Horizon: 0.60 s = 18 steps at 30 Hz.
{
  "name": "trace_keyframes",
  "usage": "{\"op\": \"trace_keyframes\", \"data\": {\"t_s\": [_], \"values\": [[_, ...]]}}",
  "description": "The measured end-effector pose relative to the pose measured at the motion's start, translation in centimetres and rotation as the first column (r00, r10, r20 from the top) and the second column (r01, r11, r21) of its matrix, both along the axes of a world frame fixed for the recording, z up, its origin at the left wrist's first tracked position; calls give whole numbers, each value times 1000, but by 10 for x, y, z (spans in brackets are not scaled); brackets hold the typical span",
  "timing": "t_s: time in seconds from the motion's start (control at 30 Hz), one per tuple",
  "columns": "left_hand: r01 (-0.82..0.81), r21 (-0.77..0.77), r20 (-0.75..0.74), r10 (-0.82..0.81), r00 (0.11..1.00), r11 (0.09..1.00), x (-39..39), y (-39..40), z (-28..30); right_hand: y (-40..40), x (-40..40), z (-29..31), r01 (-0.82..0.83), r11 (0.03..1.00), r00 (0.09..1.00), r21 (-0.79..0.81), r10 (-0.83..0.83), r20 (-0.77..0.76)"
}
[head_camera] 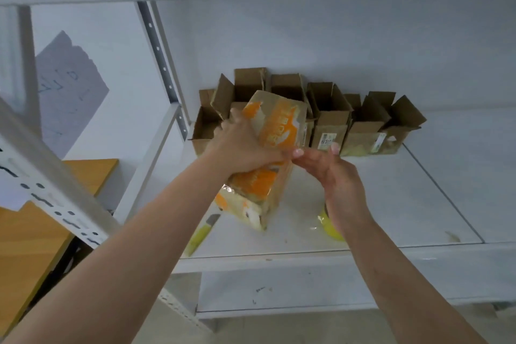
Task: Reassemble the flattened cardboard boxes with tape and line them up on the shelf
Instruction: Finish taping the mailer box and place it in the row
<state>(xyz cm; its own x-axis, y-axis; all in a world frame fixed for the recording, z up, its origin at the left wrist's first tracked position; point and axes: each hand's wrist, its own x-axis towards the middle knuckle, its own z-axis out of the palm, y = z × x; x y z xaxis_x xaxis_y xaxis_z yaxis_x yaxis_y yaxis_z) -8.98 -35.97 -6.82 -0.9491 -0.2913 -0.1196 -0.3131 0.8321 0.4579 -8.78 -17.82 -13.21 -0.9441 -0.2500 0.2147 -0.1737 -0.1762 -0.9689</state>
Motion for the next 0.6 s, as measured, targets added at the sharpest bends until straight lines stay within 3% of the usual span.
{"op": "trace_keyframes", "data": {"t_s": [0.1, 0.17, 0.23, 0.33, 0.4, 0.53, 0.6], "values": [[50, -272, -36, -62, 997, 961, -3, 7, 8, 2, 4, 1, -55, 998, 999, 28, 55, 1], [133, -372, -24, -153, 988, 919, -4, 6, 8, 5, 5, 2, -60, 998, 998, 36, 61, -33], [263, -437, -23, -303, 953, 860, -1, 0, 11, 14, -2, 6, 76, 997, 992, 9, -75, -99], [531, -471, 65, -572, 817, 705, 4, -16, 20, 36, -21, 15, 285, 958, 947, 38, -275, -165], [654, -473, 131, -687, 715, 591, 8, -23, 23, 46, -27, 20, 236, 959, 959, 154, -204, -198], [712, -602, 187, -803, 566, 362, 7, -27, 28, 36, -13, 23, -95, 962, 990, 257, 120, -80], [682, -659, 184, -810, 556, 318, 6, -33, 32, 25, -2, 17, 15, 943, 988, 331, 37, -150]]}}
